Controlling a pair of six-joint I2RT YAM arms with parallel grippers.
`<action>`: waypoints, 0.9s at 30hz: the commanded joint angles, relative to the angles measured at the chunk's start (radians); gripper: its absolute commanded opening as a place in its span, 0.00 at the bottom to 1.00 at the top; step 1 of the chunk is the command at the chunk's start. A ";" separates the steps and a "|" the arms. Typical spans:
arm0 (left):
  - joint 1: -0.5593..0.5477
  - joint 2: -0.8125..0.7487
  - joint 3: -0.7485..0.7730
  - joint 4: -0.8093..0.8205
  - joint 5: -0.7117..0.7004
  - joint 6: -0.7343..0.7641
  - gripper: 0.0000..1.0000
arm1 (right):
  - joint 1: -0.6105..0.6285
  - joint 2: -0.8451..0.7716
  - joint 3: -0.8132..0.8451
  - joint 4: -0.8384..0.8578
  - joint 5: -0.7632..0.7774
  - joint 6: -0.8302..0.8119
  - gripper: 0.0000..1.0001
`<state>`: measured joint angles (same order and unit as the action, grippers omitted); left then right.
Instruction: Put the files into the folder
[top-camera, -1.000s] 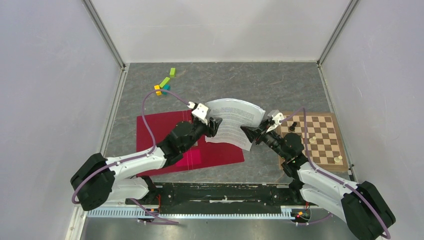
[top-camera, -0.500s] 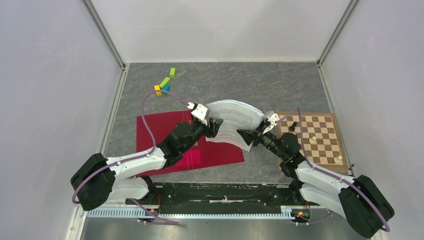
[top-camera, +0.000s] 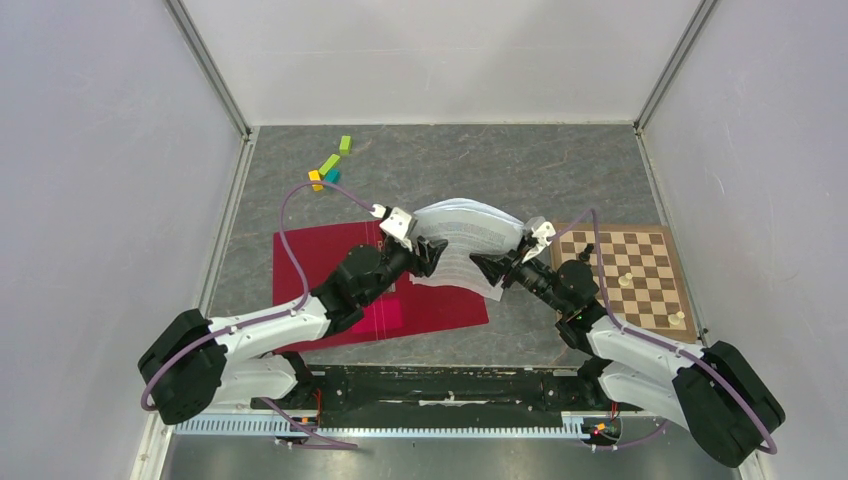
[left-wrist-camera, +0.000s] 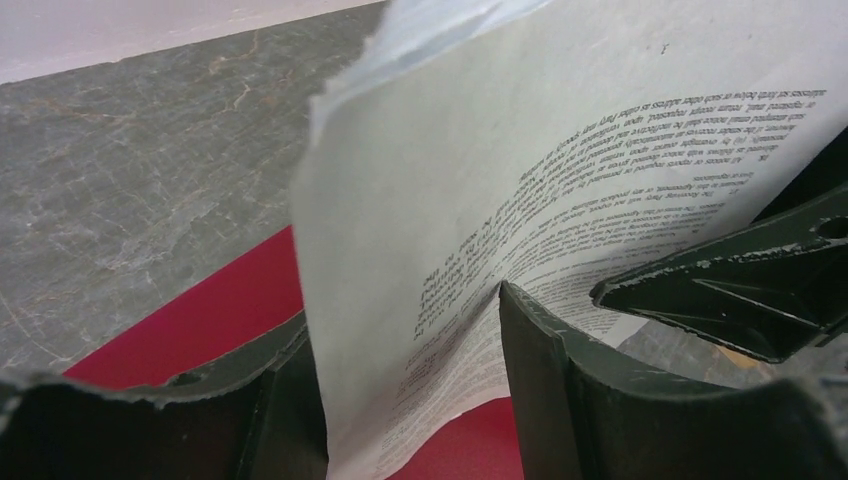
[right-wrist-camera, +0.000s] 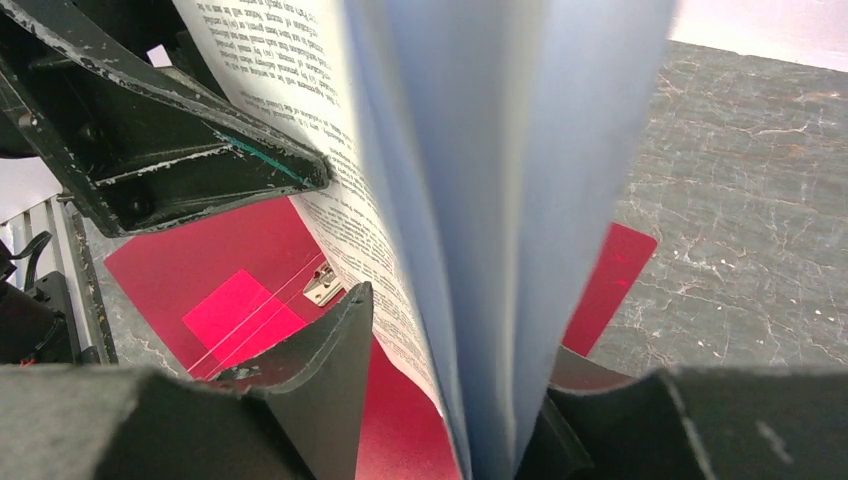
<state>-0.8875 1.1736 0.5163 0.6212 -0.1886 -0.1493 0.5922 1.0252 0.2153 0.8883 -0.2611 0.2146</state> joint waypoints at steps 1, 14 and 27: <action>-0.002 -0.005 0.016 0.003 0.032 -0.044 0.62 | 0.006 -0.002 0.025 0.061 0.004 -0.009 0.42; -0.002 0.024 0.039 -0.022 0.040 -0.050 0.33 | 0.006 -0.030 -0.033 0.089 0.013 0.001 0.40; 0.014 -0.045 0.274 -0.291 0.092 -0.021 0.02 | 0.006 -0.081 0.191 -0.180 -0.176 -0.043 0.38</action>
<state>-0.8852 1.2087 0.6651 0.4370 -0.1429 -0.1719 0.5919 0.9779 0.2699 0.8124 -0.3458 0.2073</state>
